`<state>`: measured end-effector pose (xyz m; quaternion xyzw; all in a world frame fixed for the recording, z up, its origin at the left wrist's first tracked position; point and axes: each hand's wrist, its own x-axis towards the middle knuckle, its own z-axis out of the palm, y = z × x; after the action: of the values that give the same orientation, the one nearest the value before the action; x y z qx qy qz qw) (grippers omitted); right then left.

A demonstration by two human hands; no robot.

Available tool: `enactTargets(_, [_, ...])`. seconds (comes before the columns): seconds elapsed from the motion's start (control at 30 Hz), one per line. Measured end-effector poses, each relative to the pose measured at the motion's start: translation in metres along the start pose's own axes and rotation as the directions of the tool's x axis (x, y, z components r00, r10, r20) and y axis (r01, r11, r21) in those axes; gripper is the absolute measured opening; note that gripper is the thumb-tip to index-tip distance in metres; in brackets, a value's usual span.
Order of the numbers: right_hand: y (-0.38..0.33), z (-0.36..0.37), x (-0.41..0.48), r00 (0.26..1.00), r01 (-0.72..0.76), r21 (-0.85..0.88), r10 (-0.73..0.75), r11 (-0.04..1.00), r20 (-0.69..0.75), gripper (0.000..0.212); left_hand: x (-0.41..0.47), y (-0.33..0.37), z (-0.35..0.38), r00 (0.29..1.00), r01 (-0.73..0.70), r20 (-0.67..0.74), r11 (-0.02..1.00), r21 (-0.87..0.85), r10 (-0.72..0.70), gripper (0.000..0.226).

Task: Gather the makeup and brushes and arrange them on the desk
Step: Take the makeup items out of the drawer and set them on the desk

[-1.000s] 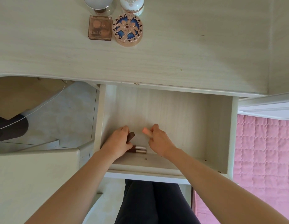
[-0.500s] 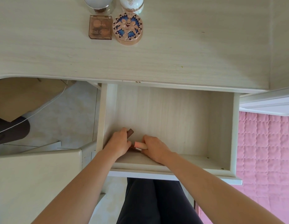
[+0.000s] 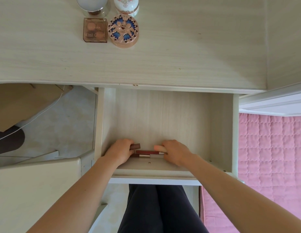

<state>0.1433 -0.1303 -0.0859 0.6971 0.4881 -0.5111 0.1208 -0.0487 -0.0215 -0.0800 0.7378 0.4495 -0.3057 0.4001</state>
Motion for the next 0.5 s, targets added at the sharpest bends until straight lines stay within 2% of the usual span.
enactTargets(0.23, [-0.003, -0.002, 0.003, 0.988, -0.023, 0.105, 0.007, 0.994, 0.154, 0.024, 0.005, 0.005, -0.004, 0.990, 0.008, 0.141, 0.999, 0.049, -0.015, 0.011])
enactTargets(0.37, [-0.004, -0.006, 0.005, 0.986, 0.030, 0.082, -0.043, 0.996, 0.163, 0.031, 0.010, 0.011, -0.008, 0.961, 0.037, 0.266, 0.991, 0.132, -0.072, 0.012])
enactTargets(0.5, [-0.009, -0.010, 0.006, 0.975, 0.079, 0.045, -0.087, 0.996, 0.203, 0.027, 0.014, 0.013, -0.013, 0.936, 0.036, 0.340, 0.986, 0.162, -0.091, 0.016])
